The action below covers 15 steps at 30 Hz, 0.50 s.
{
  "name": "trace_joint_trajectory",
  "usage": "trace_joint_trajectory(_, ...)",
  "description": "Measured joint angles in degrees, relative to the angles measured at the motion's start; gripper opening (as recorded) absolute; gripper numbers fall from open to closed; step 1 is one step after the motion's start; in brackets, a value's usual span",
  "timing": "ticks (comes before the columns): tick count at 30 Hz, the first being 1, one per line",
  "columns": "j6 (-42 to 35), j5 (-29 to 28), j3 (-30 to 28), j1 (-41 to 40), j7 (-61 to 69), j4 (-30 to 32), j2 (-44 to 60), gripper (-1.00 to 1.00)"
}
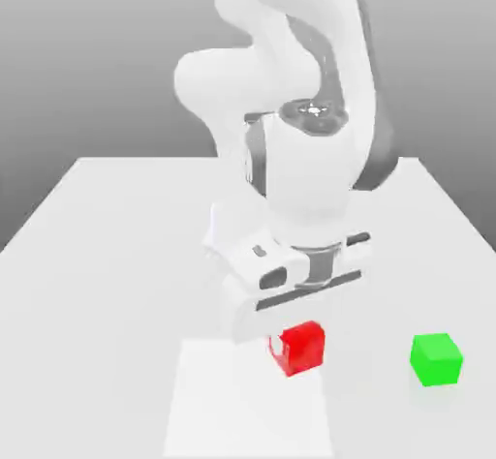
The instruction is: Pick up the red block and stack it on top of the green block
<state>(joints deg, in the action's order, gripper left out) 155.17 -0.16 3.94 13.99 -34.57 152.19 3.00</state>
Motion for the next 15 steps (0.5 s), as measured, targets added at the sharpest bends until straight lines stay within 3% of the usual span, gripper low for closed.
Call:
trace_joint_trajectory(6, -4.19, -0.35, 5.66, 12.07, -14.89, -3.12, -1.04, -1.0)
trace_joint_trajectory(11, 2.66, -3.8, 4.62, 13.77, -20.12, -4.07, 6.83, -1.0)
trace_joint_trajectory(12, 4.37, -4.56, 4.13, 14.12, -20.72, -4.16, 8.66, 1.0)
trace_joint_trajectory(15, 4.37, -4.56, 4.13, 14.12, -20.72, -4.16, 8.66, 1.0)
